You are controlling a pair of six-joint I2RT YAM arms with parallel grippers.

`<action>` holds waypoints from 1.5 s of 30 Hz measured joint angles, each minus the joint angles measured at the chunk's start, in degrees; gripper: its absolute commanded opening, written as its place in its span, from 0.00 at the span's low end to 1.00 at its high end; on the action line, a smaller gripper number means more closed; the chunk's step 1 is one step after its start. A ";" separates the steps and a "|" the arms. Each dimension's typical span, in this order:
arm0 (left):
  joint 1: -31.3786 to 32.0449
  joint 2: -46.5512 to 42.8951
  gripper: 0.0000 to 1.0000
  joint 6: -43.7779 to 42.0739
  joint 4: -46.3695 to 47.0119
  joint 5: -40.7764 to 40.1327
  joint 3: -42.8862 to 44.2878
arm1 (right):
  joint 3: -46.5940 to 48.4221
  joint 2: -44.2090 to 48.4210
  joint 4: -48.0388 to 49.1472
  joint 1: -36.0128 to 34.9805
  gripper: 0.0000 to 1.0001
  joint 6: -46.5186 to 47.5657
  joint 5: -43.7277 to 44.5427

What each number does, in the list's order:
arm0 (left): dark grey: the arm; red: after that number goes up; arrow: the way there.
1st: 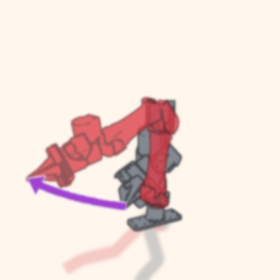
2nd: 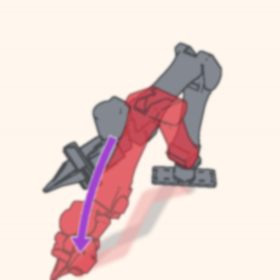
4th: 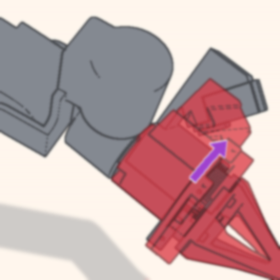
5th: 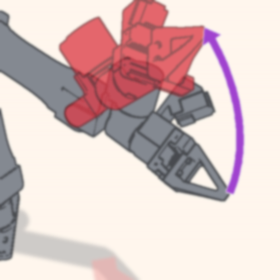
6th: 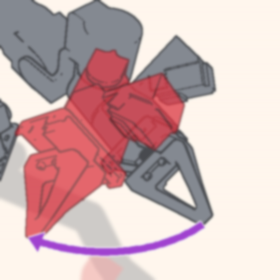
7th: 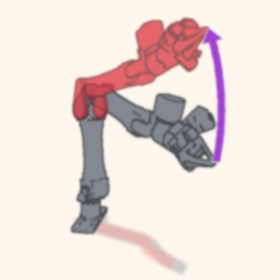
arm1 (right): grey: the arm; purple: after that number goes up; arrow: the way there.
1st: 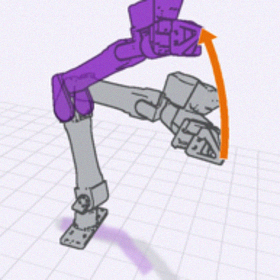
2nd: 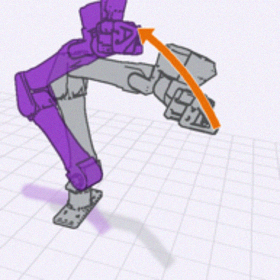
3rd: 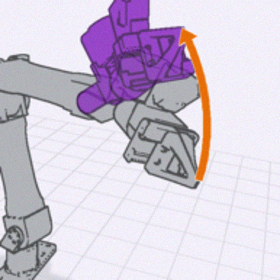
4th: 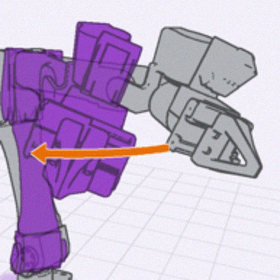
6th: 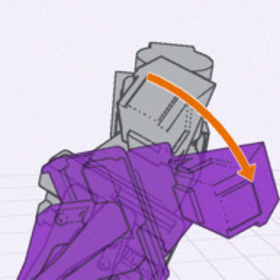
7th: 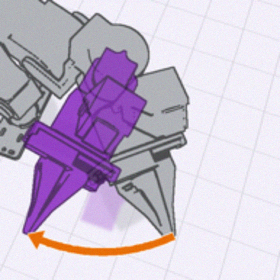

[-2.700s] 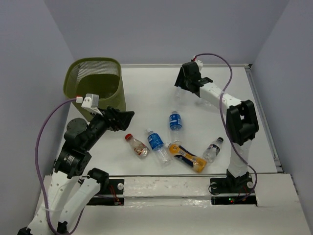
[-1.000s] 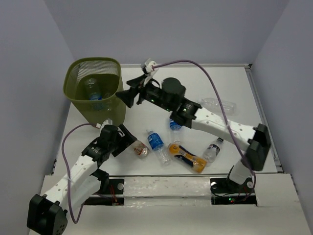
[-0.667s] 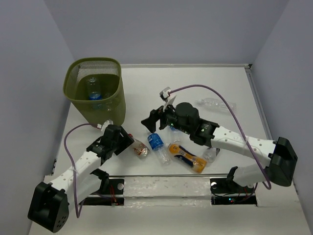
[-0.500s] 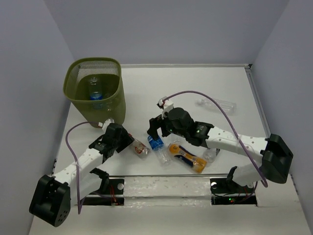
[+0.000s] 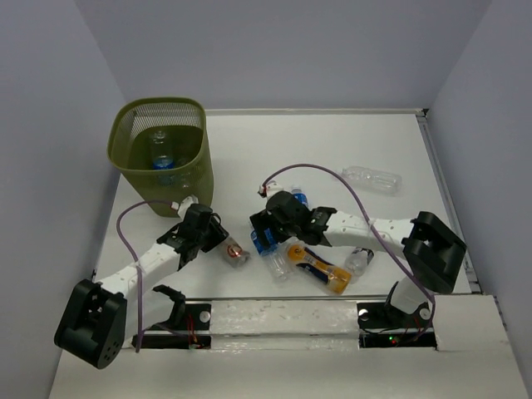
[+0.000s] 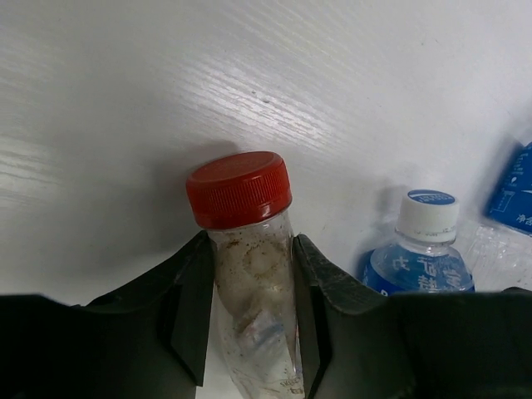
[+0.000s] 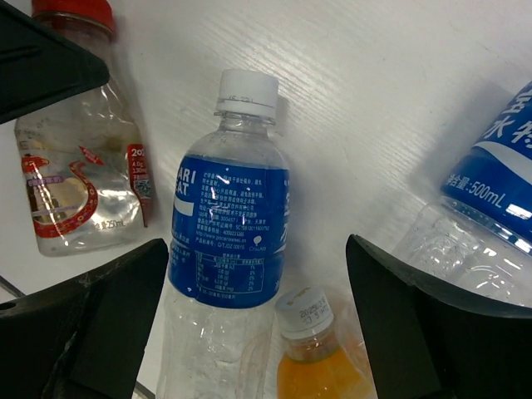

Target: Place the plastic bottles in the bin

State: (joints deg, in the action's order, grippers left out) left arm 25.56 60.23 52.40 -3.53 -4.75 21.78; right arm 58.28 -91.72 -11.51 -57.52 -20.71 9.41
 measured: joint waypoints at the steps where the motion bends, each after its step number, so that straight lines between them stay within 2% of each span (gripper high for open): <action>1: 0.00 -0.15 0.28 -0.13 -0.31 -0.17 0.02 | 0.28 -0.66 -0.28 0.00 0.92 -0.11 -0.07; 2: 0.00 -0.55 0.24 -0.57 -1.16 -0.55 0.22 | 0.57 -1.14 -0.42 0.00 0.91 -0.26 -0.20; 6: 0.00 -4.48 0.24 -2.27 -6.88 -2.75 2.86 | 2.75 -3.76 -0.70 0.00 0.90 -0.70 -0.26; 13: 0.00 -18.45 0.24 -5.60 -17.81 -8.94 14.69 | 6.14 -9.05 -0.70 -0.57 0.83 -1.64 -0.37; 15: 0.00 -20.98 0.24 -6.80 -20.31 -10.86 20.31 | 6.88 -10.38 -0.66 -0.72 0.78 -1.88 -0.39; 17: 0.00 -22.40 0.24 -8.24 -21.09 -12.83 25.70 | 7.45 -11.80 -0.70 -0.96 0.63 -2.29 -0.33; 19: 0.00 -22.32 0.24 -9.86 -21.57 -14.80 31.65 | 7.98 -12.74 -0.85 -1.07 0.55 -2.58 -0.17; 23: 0.00 -19.19 0.25 -13.07 -19.37 -18.14 42.56 | 9.44 -13.00 -1.01 -1.11 0.47 -3.17 0.11; 28: 0.00 -12.44 0.26 -18.78 -11.65 -25.53 50.40 | 10.91 -12.20 -0.98 -1.90 0.45 -3.30 1.07; 35: -1.44 -2.89 0.28 -28.48 -3.08 -37.42 55.43 | 10.99 -2.86 0.28 -2.19 0.43 -3.28 0.48; 38: -4.48 2.12 0.36 -32.37 -0.07 -40.46 55.58 | 10.99 1.51 1.84 -2.19 0.43 -3.30 -0.13; 39: -5.46 3.19 0.56 -33.27 0.52 -41.03 55.58 | 10.99 3.13 2.43 -2.19 0.43 -3.28 -0.42; 40: -6.69 4.63 0.66 -34.18 1.22 -41.59 55.58 | 10.99 4.28 2.75 -2.19 0.43 -3.26 -0.50; 41: -8.33 6.29 0.84 -34.88 1.57 -42.01 55.58 | 11.02 5.51 2.97 -2.19 0.43 -3.10 -0.59; 42: -9.16 7.04 0.92 -35.17 1.55 -42.05 55.58 | 11.23 6.56 2.99 -2.19 0.42 -2.86 -0.63; 44: -10.73 8.61 0.99 -35.47 1.09 -41.94 55.58 | 12.52 7.76 2.93 -2.19 0.41 -1.97 -0.63; 45: -11.17 8.83 0.99 -35.23 0.68 -41.42 55.54 | 13.81 7.89 2.91 -2.19 0.41 -1.51 -0.59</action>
State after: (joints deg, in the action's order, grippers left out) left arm 14.39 69.06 17.17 -2.85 -46.17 77.32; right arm 72.10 -83.83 -8.60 -59.70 -22.22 8.82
